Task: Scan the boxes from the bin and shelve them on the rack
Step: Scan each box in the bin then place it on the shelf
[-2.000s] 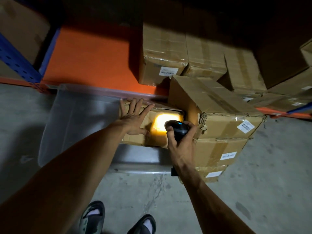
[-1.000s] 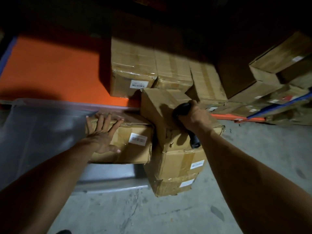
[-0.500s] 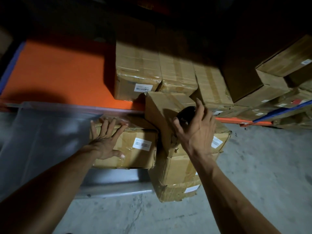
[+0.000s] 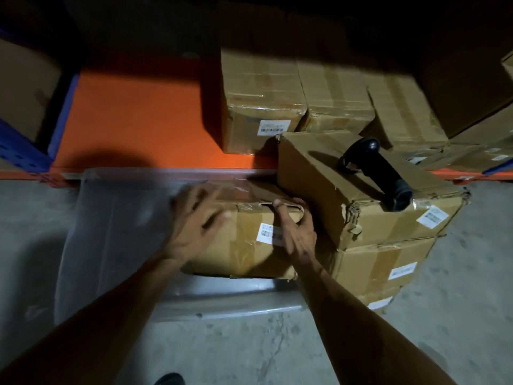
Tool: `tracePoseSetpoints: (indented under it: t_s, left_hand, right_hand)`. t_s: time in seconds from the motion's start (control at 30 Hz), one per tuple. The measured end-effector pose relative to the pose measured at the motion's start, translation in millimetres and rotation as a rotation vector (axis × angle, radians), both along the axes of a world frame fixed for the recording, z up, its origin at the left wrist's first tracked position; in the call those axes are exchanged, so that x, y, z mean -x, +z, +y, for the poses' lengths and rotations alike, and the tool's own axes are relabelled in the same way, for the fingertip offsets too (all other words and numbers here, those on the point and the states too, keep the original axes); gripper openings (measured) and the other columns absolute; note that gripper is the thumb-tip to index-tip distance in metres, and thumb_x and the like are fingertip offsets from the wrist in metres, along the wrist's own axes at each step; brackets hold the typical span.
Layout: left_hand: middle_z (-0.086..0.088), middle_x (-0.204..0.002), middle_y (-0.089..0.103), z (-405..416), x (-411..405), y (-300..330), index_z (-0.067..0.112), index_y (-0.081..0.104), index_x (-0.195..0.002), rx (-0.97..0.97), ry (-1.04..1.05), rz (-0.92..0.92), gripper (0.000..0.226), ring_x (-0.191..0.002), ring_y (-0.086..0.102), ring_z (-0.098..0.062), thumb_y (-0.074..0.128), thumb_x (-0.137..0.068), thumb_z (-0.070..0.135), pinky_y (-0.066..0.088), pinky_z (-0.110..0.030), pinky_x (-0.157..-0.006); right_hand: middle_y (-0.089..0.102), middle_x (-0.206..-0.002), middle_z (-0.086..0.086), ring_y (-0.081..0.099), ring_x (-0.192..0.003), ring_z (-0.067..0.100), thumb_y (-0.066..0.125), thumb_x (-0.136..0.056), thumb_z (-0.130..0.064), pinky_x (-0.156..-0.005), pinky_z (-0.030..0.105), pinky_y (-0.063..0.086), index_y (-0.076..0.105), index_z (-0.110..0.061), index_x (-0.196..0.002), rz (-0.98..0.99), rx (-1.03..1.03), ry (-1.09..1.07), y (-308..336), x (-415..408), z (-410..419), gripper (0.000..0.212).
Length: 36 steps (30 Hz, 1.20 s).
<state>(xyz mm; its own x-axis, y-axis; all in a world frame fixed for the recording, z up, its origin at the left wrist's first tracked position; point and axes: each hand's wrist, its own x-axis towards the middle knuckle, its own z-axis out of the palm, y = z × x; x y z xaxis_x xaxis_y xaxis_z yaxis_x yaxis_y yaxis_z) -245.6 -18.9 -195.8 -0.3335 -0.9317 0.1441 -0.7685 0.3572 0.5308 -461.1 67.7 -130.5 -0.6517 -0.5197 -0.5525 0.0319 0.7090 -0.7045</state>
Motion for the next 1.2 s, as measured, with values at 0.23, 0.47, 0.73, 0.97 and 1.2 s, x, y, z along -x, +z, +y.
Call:
tracePoseSetpoints:
  t_s: [0.23, 0.47, 0.73, 0.97, 1.2]
  left_hand:
    - [0.042, -0.098, 0.061, 6.0, 5.4, 0.9, 0.058, 0.043, -0.136, -0.526, 0.396, 0.470, 0.067, -0.100, 0.056, 0.015, 0.068, -0.074, 0.059, 0.034, 0.000, -0.082]
    - [0.030, -0.083, 0.067, 11.2, 13.3, 0.4, 0.044, 0.065, -0.093, -0.522, 0.491, 0.604, 0.032, -0.083, 0.061, 0.012, 0.069, -0.067, 0.062, 0.041, -0.007, -0.069]
    - [0.017, -0.090, 0.065, 47.2, -29.1, 69.8, 0.010, 0.066, -0.102, -0.468, 0.403, 0.712, 0.026, -0.079, 0.059, 0.018, 0.070, -0.079, -0.001, 0.040, 0.000, -0.070]
    - [0.017, -0.097, 0.064, 89.0, -90.7, 253.3, 0.014, 0.067, -0.108, -0.415, 0.355, 0.666, 0.027, -0.084, 0.057, 0.017, 0.071, -0.082, 0.010, 0.037, 0.001, -0.073]
    - [0.000, -0.111, 0.068, 142.4, -122.3, 431.8, 0.025, 0.066, -0.108, -0.301, 0.259, 0.798, 0.032, -0.106, 0.063, -0.012, 0.068, -0.076, 0.027, 0.051, -0.033, -0.094]
  right_hand:
    - [0.076, -0.123, 0.003, 0.071, -0.089, 0.002, 0.071, -0.092, -0.051, -0.078, 0.018, 0.053, 0.075, -0.025, -0.111, -0.121, -0.019, 0.135, -11.2, 21.2, 4.6, 0.033]
    - [0.063, -0.127, -0.001, 0.054, -0.116, 0.021, 0.075, -0.070, -0.054, -0.097, 0.031, 0.039, 0.070, -0.033, -0.126, -0.017, 0.020, -0.053, -16.7, 10.0, 0.6, 0.060]
    - [0.063, -0.102, -0.018, 0.059, -0.095, 0.002, 0.067, -0.051, -0.063, -0.071, 0.011, 0.048, 0.068, -0.052, -0.097, -0.004, 0.174, -0.064, 41.1, -40.1, 50.4, 0.047]
    - [0.072, -0.121, 0.000, 0.068, -0.115, 0.023, 0.074, -0.061, -0.050, -0.100, 0.048, 0.057, 0.073, -0.046, -0.102, -0.004, 0.329, -0.106, 202.1, -97.5, 91.7, 0.041]
    - [0.073, -0.121, 0.010, 0.071, -0.113, 0.029, 0.074, -0.069, -0.043, -0.100, 0.052, 0.057, 0.072, -0.035, -0.106, 0.032, 0.562, -0.034, 378.1, -128.8, 145.6, 0.038]
